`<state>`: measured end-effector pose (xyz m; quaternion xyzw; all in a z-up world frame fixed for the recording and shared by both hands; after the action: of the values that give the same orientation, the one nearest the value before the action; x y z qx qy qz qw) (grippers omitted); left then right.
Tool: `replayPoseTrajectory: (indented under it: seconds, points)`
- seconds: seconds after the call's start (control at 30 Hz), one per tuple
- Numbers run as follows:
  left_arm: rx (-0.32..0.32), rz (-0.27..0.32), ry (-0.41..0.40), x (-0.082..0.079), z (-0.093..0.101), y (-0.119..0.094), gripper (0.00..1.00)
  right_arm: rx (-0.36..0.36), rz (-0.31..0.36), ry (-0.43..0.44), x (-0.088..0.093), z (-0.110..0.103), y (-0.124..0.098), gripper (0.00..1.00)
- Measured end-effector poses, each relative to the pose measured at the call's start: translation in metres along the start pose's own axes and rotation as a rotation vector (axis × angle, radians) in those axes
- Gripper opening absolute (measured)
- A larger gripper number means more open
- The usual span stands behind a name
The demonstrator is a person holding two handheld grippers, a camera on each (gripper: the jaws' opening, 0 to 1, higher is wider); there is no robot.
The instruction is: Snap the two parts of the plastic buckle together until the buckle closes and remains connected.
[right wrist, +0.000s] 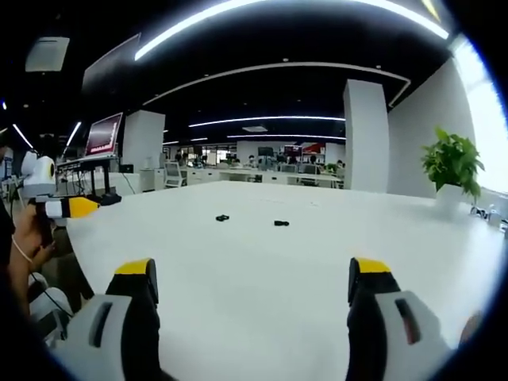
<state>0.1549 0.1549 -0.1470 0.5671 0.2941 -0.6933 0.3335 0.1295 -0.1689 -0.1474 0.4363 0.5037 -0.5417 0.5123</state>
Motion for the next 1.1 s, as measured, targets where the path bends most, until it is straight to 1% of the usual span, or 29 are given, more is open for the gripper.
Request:
replayPoseTrajectory:
  seconds: [0.23, 0.37, 0.5, 0.57, 0.6, 0.63, 0.7, 0.83, 1.03, 1.1]
  points:
    - [-0.012, -0.008, 0.008, -0.001, -0.002, -0.001, 0.99, 0.004, -0.018, -0.013, 0.001, 0.0, 0.001, 1.0]
    - [-0.017, 0.002, 0.012, -0.003, -0.003, -0.002, 0.99, 0.006, -0.019, -0.018, 0.0, 0.0, 0.001, 1.0]
    - [-0.021, -0.007, 0.028, -0.008, -0.009, 0.0, 0.96, -0.009, -0.029, -0.034, -0.004, 0.002, 0.002, 1.0]
    - [-0.011, -0.004, 0.039, -0.013, -0.015, 0.005, 0.94, -0.017, -0.008, -0.03, -0.014, 0.008, 0.005, 1.0]
    - [-0.001, -0.022, 0.042, -0.013, -0.016, 0.006, 0.94, -0.019, 0.006, -0.023, -0.017, 0.011, 0.006, 1.0]
    - [-0.001, -0.027, 0.045, -0.014, -0.018, 0.007, 0.95, -0.025, 0.008, -0.022, -0.019, 0.012, 0.007, 1.0]
    - [0.007, -0.029, 0.054, -0.016, -0.02, 0.01, 0.94, -0.034, 0.006, -0.022, -0.021, 0.016, 0.012, 1.0]
    - [0.049, -0.053, 0.043, -0.02, -0.025, 0.02, 0.95, -0.044, -0.001, -0.041, -0.026, 0.022, 0.022, 1.0]
    - [0.093, -0.06, 0.037, -0.027, -0.033, 0.039, 0.93, -0.098, 0.003, -0.032, -0.035, 0.025, 0.044, 1.0]
    - [0.104, -0.078, 0.033, -0.026, -0.036, 0.046, 0.92, -0.11, 0.007, -0.028, -0.037, 0.025, 0.052, 1.0]
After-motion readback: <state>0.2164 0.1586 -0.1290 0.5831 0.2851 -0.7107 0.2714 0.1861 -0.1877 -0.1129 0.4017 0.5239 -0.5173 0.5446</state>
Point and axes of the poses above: the point that each gripper's makers call its tool centre point, and the gripper's own axes: y roughly forward along the fingers, z roughly to its right, x roughly out of its underside, the point moved 6 cm from there along -y, roughly backward along the fingers, and after that the axes turned 13 degrees about x, right-handed, at the moved point
